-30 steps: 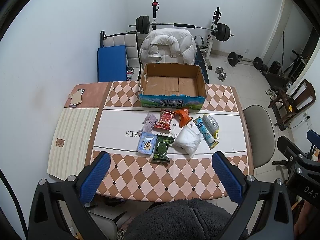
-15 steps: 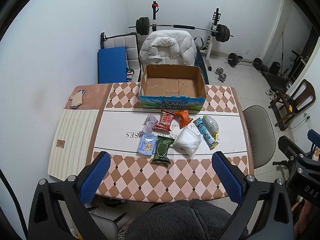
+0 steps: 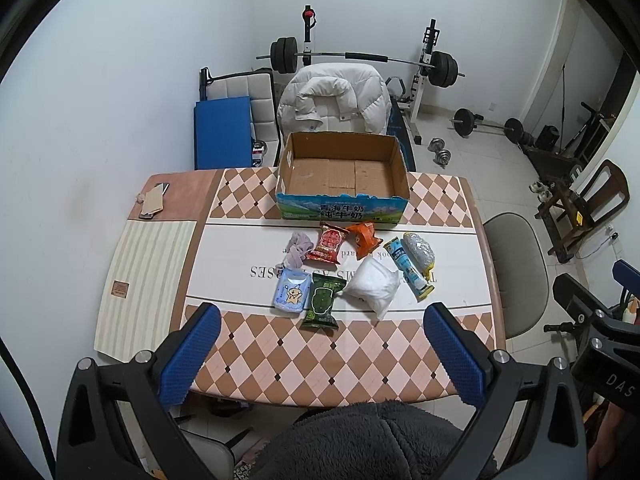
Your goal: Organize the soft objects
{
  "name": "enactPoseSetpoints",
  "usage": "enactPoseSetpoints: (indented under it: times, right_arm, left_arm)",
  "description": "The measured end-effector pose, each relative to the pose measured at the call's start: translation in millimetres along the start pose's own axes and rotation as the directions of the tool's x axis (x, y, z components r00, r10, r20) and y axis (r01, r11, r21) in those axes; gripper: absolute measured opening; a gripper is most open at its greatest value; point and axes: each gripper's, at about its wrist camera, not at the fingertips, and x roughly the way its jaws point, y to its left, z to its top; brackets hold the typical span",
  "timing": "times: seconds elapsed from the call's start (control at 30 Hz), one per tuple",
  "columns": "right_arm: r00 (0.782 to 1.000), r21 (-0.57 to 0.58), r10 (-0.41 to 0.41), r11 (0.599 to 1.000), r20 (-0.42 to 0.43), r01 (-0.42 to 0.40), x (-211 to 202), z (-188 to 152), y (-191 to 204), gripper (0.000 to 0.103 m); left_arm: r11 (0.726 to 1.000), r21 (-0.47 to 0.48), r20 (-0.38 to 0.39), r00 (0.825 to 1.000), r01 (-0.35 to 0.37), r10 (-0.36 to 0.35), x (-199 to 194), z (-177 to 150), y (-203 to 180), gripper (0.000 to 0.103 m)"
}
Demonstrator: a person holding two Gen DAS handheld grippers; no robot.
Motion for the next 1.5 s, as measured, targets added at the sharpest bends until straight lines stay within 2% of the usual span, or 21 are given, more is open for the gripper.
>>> enactPoseSetpoints:
  times: [0.33,0.43,0.5,0.57,0.67,0.87,0.97,1.03,1.17,1.3,1.37,1.43,1.5]
  right_arm:
    - [1.0,0.001,0.007,1.0,-0.002,-0.007,2,-2,0,0.103]
    - [1.0,-0.013,-0.012,1.0,-0.006,0.012,15,-3,1,0.103]
    - [0.999,-0.05,-0.036,0.998,0.006,0.036,33,-5,6,0.103]
    - [1.0,-0.074,-0.017,0.997,-0.003,0.016,59,-7,9,0.103]
    - [0.993,-0.096,0.095,0.99,-0.074,-0.102,116,-7,14,0.103]
    - [0.972,-0.205,0.11,0.967,-0.208,-0.153,234,-14,41,0.103]
    - [0.946,-0.255,0.094,0.95,-0.31,-0.178,307,-20,61,0.103]
    - [0.932,-0.279,0.083,0.941,-0.352,-0.189,341,-24,72,0.103]
    - [0.891,-0.335,0.047,0.917,-0.451,-0.218,418,-31,99,0.103]
    - [0.851,-0.385,0.001,0.892,-0.525,-0.238,466,-44,120,0.103]
    - [0.832,-0.411,-0.018,0.876,-0.554,-0.255,487,-52,130,0.103]
    - [0.826,-0.454,-0.05,0.853,-0.562,-0.257,500,-59,138,0.103]
    - [0.814,-0.456,-0.038,0.843,-0.579,-0.286,508,-61,143,0.103]
  left_arm:
    - [1.0,0.002,-0.001,1.0,-0.008,0.008,2,8,-3,0.103]
    - [0.999,-0.002,0.0,0.999,-0.042,0.042,18,13,2,0.103]
    - [0.997,-0.003,-0.01,0.997,-0.082,0.082,41,19,8,0.103]
    - [0.993,-0.003,-0.039,0.992,-0.12,0.12,73,19,17,0.103]
    - [0.987,0.017,-0.1,0.982,-0.159,0.16,124,22,29,0.103]
    - [0.974,0.119,-0.208,0.955,-0.192,0.213,236,15,51,0.103]
    - [0.971,0.165,-0.297,0.93,-0.173,0.216,294,8,61,0.103]
    - [0.972,0.188,-0.353,0.913,-0.145,0.204,330,3,66,0.103]
    - [0.962,0.247,-0.455,0.863,-0.113,0.218,397,-12,67,0.103]
    - [0.959,0.275,-0.56,0.8,-0.067,0.217,452,-30,68,0.103]
    - [0.961,0.272,-0.587,0.781,-0.057,0.212,468,-37,69,0.103]
    - [0.966,0.254,-0.612,0.765,-0.049,0.2,480,-43,70,0.103]
    - [0.975,0.218,-0.624,0.763,-0.037,0.168,486,-45,72,0.103]
